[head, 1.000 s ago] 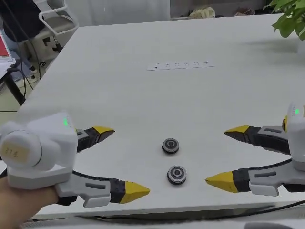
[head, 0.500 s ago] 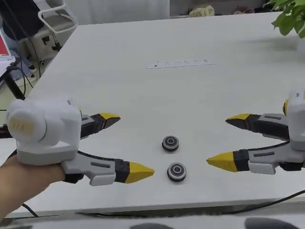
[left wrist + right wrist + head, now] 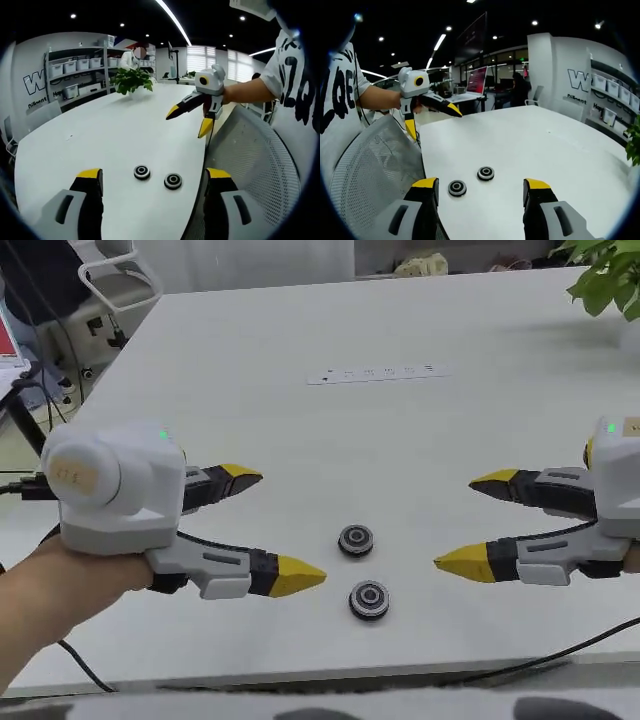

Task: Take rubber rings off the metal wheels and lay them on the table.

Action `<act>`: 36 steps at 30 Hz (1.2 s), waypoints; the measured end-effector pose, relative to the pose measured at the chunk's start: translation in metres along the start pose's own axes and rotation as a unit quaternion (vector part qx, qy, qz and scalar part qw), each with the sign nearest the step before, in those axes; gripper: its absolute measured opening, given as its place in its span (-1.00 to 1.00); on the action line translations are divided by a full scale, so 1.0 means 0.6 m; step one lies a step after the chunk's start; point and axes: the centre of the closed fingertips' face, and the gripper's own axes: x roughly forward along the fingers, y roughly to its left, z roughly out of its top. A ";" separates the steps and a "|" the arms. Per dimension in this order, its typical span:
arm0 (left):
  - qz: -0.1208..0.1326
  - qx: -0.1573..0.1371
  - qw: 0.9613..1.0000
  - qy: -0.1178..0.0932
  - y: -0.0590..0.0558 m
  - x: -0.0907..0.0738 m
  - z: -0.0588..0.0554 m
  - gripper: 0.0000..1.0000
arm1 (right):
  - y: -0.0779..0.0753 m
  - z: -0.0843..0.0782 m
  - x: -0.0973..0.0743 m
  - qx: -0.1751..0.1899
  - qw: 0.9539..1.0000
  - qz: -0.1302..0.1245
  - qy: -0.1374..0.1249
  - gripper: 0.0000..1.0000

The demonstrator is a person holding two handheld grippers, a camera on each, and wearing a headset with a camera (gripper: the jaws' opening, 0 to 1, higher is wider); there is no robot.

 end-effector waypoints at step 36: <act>-0.088 0.020 0.994 0.054 -0.039 0.097 -0.046 0.28 | 0.015 -0.063 0.070 -0.025 0.996 0.072 0.054 0.10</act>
